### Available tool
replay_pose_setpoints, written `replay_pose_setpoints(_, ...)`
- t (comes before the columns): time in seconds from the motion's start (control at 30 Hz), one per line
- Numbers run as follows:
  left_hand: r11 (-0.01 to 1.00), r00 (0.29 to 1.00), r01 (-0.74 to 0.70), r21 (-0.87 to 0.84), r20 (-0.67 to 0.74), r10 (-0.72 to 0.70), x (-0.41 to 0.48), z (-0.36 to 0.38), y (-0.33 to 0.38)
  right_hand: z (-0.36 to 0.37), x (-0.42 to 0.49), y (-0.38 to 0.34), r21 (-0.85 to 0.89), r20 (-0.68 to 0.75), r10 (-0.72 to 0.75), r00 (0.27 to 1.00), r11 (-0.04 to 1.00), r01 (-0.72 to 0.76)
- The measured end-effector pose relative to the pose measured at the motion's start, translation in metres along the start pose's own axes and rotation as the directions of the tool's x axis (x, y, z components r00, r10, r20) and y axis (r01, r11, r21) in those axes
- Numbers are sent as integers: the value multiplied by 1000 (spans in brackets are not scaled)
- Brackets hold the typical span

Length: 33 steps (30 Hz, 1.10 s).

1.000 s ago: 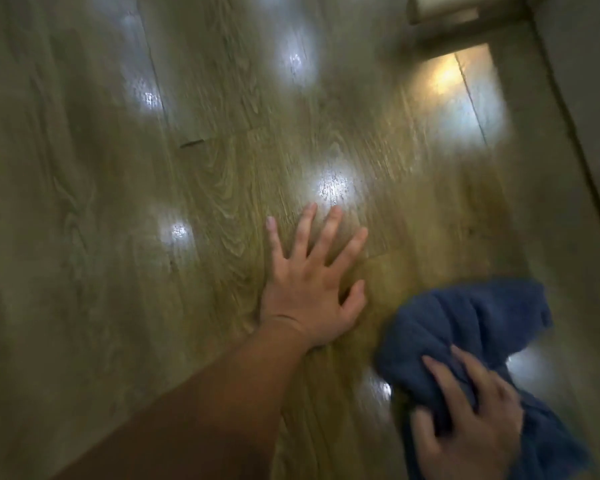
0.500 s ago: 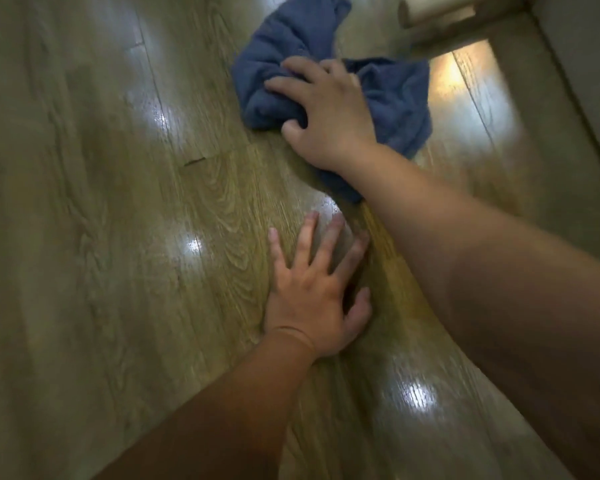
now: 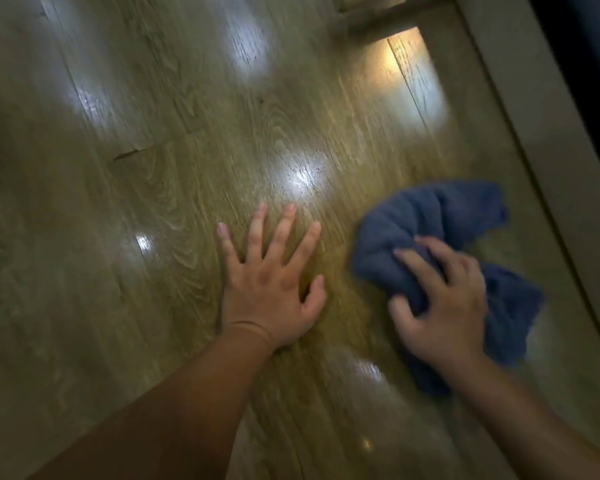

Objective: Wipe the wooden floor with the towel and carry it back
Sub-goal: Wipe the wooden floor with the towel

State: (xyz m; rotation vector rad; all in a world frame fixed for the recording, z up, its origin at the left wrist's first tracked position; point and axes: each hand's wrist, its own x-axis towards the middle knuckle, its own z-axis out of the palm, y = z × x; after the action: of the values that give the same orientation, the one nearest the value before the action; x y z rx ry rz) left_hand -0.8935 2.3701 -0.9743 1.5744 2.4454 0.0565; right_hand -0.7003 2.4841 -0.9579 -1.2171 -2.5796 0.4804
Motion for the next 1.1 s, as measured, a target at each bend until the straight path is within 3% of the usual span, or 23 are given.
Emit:
replay_pose_setpoints(0.2,1000,998,-2,12,-64,2,-3,6,2,27,175,-20,-51,-15,-46,999,998,45)
replay_pose_setpoints(0.3,1000,996,-4,-10,-85,3,-3,7,2,23,130,-13,-39,-41,-34,999,999,32)
replay_pose_setpoints(0.4,1000,997,6,-2,-81,-6,-4,7,2,8,-11,-1,17,-54,62,997,998,-61)
replay_pose_setpoints(0.53,1000,999,18,20,-37,-17,-2,4,3,-12,-166,-20,-64,5,244,970,968,-243)
replay_pose_setpoints(0.63,999,999,22,37,-28,-21,-2,4,2,-5,-129,-24,-71,21,188,982,980,-187)
replay_pose_setpoints(0.77,999,1000,22,30,-20,-21,-4,1,4,16,23,-27,-44,-33,18,999,999,-19)
replay_pose_setpoints(0.9,1000,999,25,-15,-28,-26,-5,-1,6,37,135,-54,-144,-26,89,996,985,-92)
replay_pose_setpoints(1.0,999,999,39,13,-29,-39,-3,1,4,40,120,-51,-118,-31,61,998,991,-64)
replay_pose_setpoints(1.1,999,998,37,13,-57,-36,-3,2,5,27,-2,-37,-26,-43,44,998,999,-45)
